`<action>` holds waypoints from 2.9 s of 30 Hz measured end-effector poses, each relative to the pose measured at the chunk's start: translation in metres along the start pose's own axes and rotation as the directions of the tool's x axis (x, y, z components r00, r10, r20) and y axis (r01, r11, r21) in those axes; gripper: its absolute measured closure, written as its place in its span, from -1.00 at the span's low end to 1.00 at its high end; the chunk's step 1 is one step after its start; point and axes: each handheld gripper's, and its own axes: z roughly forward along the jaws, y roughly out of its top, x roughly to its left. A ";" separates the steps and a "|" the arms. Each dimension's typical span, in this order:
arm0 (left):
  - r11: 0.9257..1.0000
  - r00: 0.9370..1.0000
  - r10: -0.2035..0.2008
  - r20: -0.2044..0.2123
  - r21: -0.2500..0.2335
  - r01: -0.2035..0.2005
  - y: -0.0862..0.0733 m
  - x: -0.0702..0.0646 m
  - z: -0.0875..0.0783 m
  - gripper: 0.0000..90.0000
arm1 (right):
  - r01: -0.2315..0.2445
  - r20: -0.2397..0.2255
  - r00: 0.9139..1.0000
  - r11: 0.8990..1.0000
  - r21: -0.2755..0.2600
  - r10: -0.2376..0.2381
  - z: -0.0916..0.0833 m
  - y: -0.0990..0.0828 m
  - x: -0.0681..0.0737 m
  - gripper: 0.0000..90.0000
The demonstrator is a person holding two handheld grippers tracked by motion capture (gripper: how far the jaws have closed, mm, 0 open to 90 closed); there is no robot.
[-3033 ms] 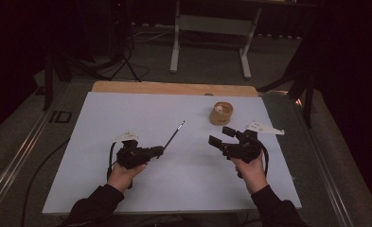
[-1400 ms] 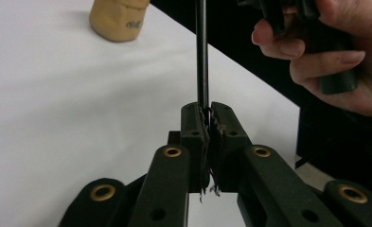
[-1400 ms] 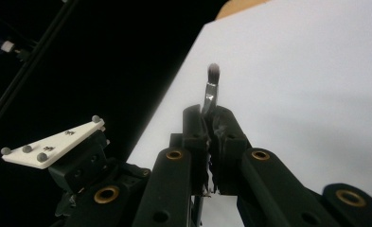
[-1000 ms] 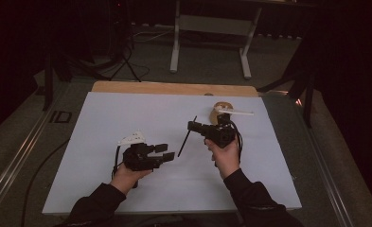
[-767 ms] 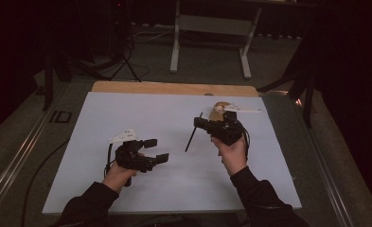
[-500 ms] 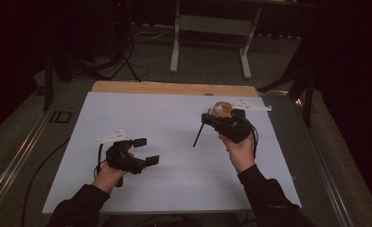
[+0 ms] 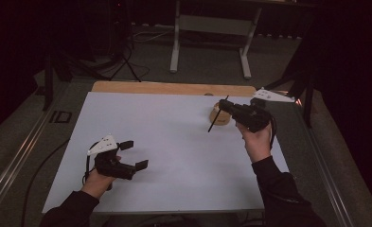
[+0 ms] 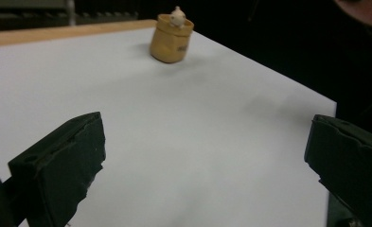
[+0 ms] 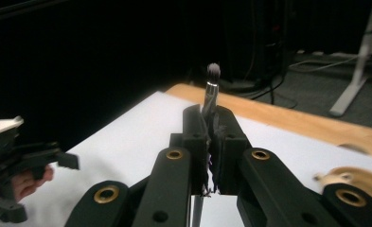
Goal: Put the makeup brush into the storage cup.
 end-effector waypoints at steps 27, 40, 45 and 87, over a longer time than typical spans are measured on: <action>0.997 0.996 -0.004 -0.088 -0.076 -0.003 -0.028 0.014 -0.024 -1.00 | 0.084 0.268 0.961 0.996 -0.039 -0.071 0.015 0.038 -0.071 0.90; 0.997 0.996 0.010 -0.085 -0.070 -0.016 -0.029 0.012 -0.023 -1.00 | 0.061 0.365 0.930 0.998 -0.008 -0.054 0.041 0.032 -0.097 0.90; 0.997 0.996 0.016 -0.083 -0.073 -0.022 -0.030 0.011 -0.023 -1.00 | 0.050 0.374 0.926 0.999 0.018 -0.053 0.051 0.023 -0.102 0.90; 0.997 0.998 -0.003 -0.070 -0.083 -0.003 -0.028 0.011 -0.022 -1.00 | -0.038 0.250 0.968 0.995 0.093 0.013 0.054 -0.016 -0.088 -0.82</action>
